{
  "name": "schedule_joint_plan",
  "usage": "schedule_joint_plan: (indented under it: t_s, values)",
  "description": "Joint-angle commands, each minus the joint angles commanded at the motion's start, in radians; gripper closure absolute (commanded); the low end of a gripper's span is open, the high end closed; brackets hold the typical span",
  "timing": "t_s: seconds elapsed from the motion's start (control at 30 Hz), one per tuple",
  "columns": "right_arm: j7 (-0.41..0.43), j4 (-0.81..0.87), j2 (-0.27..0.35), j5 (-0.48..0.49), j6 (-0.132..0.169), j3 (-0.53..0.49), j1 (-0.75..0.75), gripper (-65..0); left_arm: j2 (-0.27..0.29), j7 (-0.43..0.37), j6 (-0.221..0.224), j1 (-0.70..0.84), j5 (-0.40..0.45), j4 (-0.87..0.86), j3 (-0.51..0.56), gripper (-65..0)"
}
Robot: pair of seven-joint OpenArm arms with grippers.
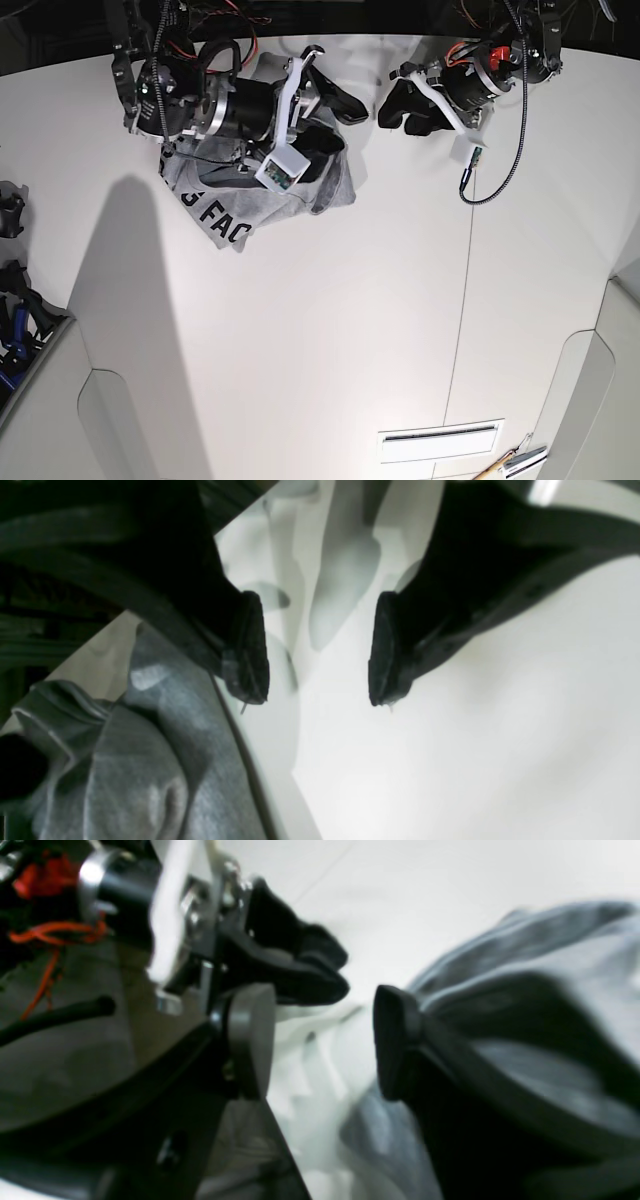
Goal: Fold the T-shirt properly
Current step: 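Lift the folded bundle with both grippers toward the right arm's side, then regrasp the bundle's edge with the right gripper and lower it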
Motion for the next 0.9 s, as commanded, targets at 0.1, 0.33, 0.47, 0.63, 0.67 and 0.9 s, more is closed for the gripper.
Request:
schedule_joint_plan:
  t_s: [0.1,0.33,0.47,0.63,0.67,0.9]
  values:
    - [-0.045,0.110,0.000,-0.001,0.000,0.102,0.000,-30.8,-0.006,0.034,-0.012,0.000,-0.076,0.016,0.000,-35.2]
    - [-0.117,0.139,0.028,0.075,0.001,0.318,-0.086,-30.8,-0.005,0.034,-0.012,-0.001,-0.082,0.093,0.000,-35.2]
    - [-0.010,0.074,0.078,0.042,0.015,0.275,-0.163,-30.8,-0.005,0.024,-0.012,-0.026,-0.082,0.092,0.000,-35.2]
    - [0.088,-0.102,0.092,-0.072,0.012,0.136,-0.151,-28.2,-0.005,0.025,-0.012,-0.044,-0.085,0.092,0.000,-35.2]
    - [0.089,-0.126,0.092,-0.072,0.012,0.102,-0.140,-22.2,-0.005,0.025,-0.012,-0.048,-0.085,0.092,0.000,-35.2]
    - [0.091,-0.117,0.091,-0.033,0.009,0.026,-0.114,0.0,-0.005,0.026,-0.012,-0.050,-0.085,0.092,0.000,-35.2]
